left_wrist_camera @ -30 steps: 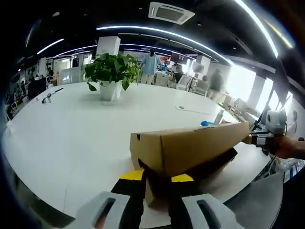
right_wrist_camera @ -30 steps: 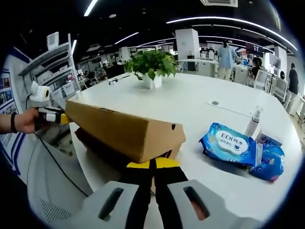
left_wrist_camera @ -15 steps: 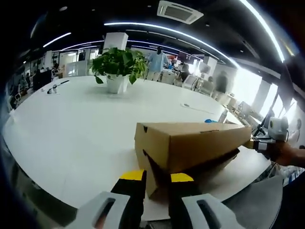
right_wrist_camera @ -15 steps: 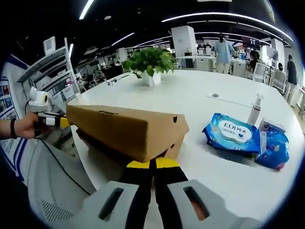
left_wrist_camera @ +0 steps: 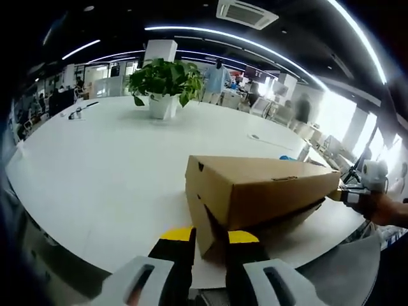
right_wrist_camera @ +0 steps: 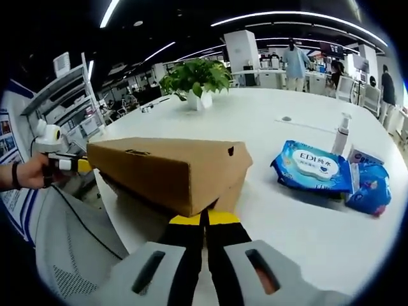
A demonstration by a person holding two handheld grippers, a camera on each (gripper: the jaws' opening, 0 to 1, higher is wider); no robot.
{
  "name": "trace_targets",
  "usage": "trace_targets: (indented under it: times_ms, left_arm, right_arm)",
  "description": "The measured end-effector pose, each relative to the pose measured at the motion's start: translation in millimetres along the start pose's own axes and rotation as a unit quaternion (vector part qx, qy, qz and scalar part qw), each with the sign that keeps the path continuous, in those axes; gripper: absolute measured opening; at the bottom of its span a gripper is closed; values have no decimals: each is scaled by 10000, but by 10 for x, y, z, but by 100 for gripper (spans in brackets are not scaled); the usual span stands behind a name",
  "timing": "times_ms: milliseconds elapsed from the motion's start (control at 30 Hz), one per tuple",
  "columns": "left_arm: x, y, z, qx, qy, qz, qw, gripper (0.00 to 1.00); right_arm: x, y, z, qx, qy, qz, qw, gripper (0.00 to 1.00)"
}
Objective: Operate the shoe box by opening the lid, removing the specified soft item, and placing it in the target area until the item is outside and the box remains undamaged.
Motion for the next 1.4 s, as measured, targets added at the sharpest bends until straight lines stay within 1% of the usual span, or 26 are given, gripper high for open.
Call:
trace_targets:
  times_ms: [100,167,300,500,533,600,667,767,1000,1133,1367,1400]
  left_arm:
    - [-35,-5,-4,10,-86,66,9999,17]
    - [-47,-7,-9,10,-124,83,9999,17]
    - [-51,-3,-23,-20,-83,110,9999,17]
    - [-54,-10,-28,14,-110,141,9998,18]
    - [-53,-7,-26,25,-123,134,9998,18]
    - [-49,-10,-24,42,-122,124,9998,18]
    - [-46,-12,-13,59,-88,92,9999,18]
    - [-55,-10,-14,19,-49,87,9999,18]
    - [-47,-3,-71,-12,-130,78,9999,18]
    - [-30,-17,-69,2,-126,80,9999,18]
    - [-31,-23,-115,-81,-99,75,9999,18]
    - [-36,-26,-123,-76,-130,77,9999,18]
  right_arm:
    - [-3,13,-30,-40,-11,15,10000,0]
    - [-7,4,-23,-8,62,38,10000,0]
    - [6,8,-12,-2,45,23,10000,0]
    - [17,4,-20,23,44,-32,10000,0]
    - [20,-3,-21,37,77,-33,10000,0]
    - [17,-19,-12,170,214,8,9996,0]
    - [18,-20,-31,104,131,6,9999,0]
    - [36,-19,-56,83,118,5,9999,0]
    - [59,-29,-74,116,163,-24,9998,0]
    - [63,-37,-84,95,141,-61,9998,0]
    - [84,-37,-168,35,212,-95,9997,0]
    - [88,-31,-201,-27,204,-119,9997,0]
Point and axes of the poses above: the point that each gripper's makers call its tool centre point, and the gripper's own axes: y roughly forward along the fingers, x roughly to its right, z roughly out of its top, the point moved 6 cm from there along -y, roughly backward along the fingers, and after that the axes turned 1 degree about y, right-handed, at the moved point
